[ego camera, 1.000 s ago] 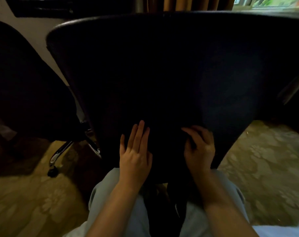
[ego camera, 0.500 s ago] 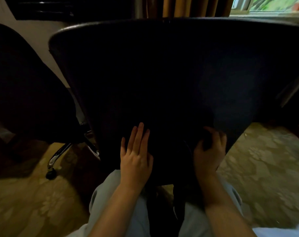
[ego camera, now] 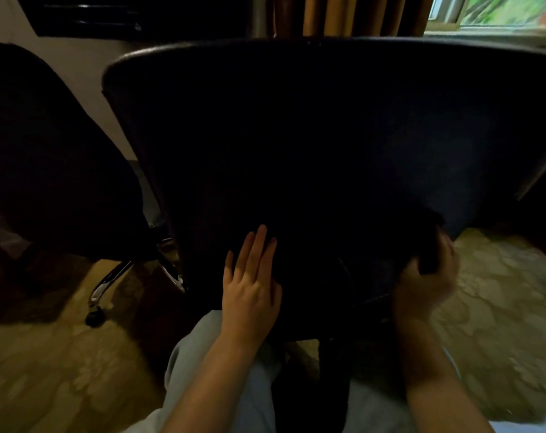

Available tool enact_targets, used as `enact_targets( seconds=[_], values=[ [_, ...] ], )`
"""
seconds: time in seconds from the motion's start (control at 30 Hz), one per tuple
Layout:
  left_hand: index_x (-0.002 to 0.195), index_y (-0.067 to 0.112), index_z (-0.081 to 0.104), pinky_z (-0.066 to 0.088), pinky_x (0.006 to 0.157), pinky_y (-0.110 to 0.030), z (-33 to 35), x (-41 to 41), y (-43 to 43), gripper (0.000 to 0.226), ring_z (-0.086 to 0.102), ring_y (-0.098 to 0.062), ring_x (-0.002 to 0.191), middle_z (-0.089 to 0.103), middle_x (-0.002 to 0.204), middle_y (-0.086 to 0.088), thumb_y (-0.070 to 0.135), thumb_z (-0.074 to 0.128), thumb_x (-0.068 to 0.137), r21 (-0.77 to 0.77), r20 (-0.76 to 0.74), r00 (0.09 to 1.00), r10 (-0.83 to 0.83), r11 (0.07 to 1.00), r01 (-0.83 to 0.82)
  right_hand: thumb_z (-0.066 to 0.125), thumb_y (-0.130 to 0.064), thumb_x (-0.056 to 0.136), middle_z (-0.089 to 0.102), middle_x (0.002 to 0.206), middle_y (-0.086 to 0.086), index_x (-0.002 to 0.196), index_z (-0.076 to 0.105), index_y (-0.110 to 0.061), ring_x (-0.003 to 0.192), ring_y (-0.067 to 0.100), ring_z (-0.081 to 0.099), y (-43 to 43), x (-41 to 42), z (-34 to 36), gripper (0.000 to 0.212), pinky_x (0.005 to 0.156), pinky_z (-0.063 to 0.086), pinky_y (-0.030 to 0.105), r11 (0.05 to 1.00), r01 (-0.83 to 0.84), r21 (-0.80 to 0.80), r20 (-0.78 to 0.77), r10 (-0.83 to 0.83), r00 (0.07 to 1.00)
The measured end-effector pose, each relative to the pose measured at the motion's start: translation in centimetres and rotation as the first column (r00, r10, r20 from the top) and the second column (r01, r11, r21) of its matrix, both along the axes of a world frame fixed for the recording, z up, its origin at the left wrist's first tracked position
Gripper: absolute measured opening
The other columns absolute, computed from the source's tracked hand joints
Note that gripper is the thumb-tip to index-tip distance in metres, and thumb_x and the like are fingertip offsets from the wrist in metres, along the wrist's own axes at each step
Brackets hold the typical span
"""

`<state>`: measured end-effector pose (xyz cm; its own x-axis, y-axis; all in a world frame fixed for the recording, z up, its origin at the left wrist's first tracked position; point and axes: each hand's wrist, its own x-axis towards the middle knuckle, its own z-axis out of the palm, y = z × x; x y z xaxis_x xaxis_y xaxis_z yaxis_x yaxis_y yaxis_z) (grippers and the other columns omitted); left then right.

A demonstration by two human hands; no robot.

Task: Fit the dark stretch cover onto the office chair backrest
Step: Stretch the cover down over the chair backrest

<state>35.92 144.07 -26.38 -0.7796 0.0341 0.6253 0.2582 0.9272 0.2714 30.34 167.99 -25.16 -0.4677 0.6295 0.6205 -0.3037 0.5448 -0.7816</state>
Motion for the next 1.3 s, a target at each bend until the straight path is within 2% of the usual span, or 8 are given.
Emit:
enact_targets(
  seconds=[0.1,0.2,0.37,0.67,0.83,0.97,1.13,1.3],
  values=[
    [0.145,0.016,0.031,0.02,0.116,-0.048,0.1,0.0,0.6,0.062,0.016,-0.02,0.146,0.017,0.158,-0.001,0.024,0.044,0.084,0.042,0.002,1.0,0.005,0.999,-0.005,0.051,0.003,0.082,0.058,0.125,0.017,0.126,0.058,-0.004,0.119,0.026,0.053,-1.0,-0.3,0.2,0.046,0.105,0.037,0.02,0.992,0.016,-0.128,0.026,-0.013,1.0],
    [0.145,0.016,0.03,0.02,0.116,-0.047,0.1,0.1,0.6,0.063,0.016,-0.02,0.146,0.017,0.158,-0.002,0.024,0.043,0.084,0.056,0.01,1.0,0.004,0.998,-0.005,0.054,0.008,0.083,0.055,0.128,0.02,0.125,0.059,-0.003,0.121,0.013,0.046,-4.0,0.7,0.2,0.043,0.105,0.031,0.011,0.996,-0.008,0.093,-0.021,0.01,1.0],
    [0.146,0.017,0.028,0.022,0.115,-0.049,0.1,0.1,-0.3,0.066,0.014,-0.018,0.147,0.013,0.159,0.0,0.024,0.047,0.083,0.048,0.035,0.999,-0.019,0.999,0.017,0.048,0.0,0.089,0.058,0.127,0.015,0.119,0.065,-0.004,0.118,0.024,0.052,-5.5,1.6,0.8,0.034,0.104,0.042,0.032,0.872,-0.146,0.467,-0.066,0.199,0.978],
    [0.147,0.017,0.026,0.025,0.114,-0.049,0.0,0.1,-0.5,0.078,0.015,-0.021,0.147,0.013,0.159,0.0,0.015,0.062,0.079,0.033,-0.006,0.998,-0.062,0.998,0.062,0.055,0.009,0.081,0.058,0.113,0.024,0.116,0.064,0.001,0.109,0.019,0.051,-4.5,1.4,8.6,0.037,0.098,0.032,0.007,0.967,-0.002,0.256,-0.229,0.062,0.972],
    [0.144,0.013,0.032,0.037,0.107,-0.055,0.1,0.1,0.1,0.065,0.02,-0.024,0.145,0.019,0.157,-0.004,0.02,0.047,0.081,0.076,0.003,1.0,-0.031,0.997,0.03,0.05,-0.011,0.085,0.062,0.112,0.009,0.113,0.069,-0.014,0.102,0.021,0.053,-8.2,1.2,2.7,0.034,0.095,0.035,0.018,0.647,-0.32,0.692,0.081,0.37,0.925],
    [0.145,0.014,0.03,0.037,0.107,-0.053,0.0,0.2,-0.5,0.066,0.021,-0.022,0.145,0.018,0.158,-0.003,0.021,0.046,0.082,0.059,0.0,0.999,-0.045,0.997,0.045,0.047,-0.017,0.085,0.066,0.108,0.008,0.11,0.071,-0.013,0.099,0.018,0.048,-8.8,1.5,0.8,0.035,0.087,0.039,0.021,0.507,-0.424,0.75,0.23,0.401,0.887],
    [0.147,0.015,0.027,0.027,0.113,-0.048,-0.4,0.4,-2.0,0.066,0.014,-0.019,0.147,0.013,0.16,-0.002,0.025,0.045,0.085,0.019,-0.002,0.999,-0.039,0.999,0.039,0.05,-0.008,0.086,0.064,0.109,0.011,0.109,0.071,-0.008,0.102,0.018,0.051,-8.6,2.4,6.3,0.031,0.098,0.032,0.009,0.707,-0.339,0.62,0.041,0.403,0.914],
    [0.148,0.014,0.027,0.027,0.112,-0.049,-1.1,0.2,-4.4,0.066,0.017,-0.025,0.147,0.015,0.159,-0.006,0.027,0.047,0.086,0.002,-0.018,1.0,0.001,1.0,-0.001,0.057,0.005,0.086,0.061,0.112,0.012,0.113,0.068,-0.003,0.106,0.02,0.054,-9.0,2.7,12.6,0.03,0.097,0.042,0.022,0.864,-0.182,0.469,-0.217,0.313,0.925]
  ],
)
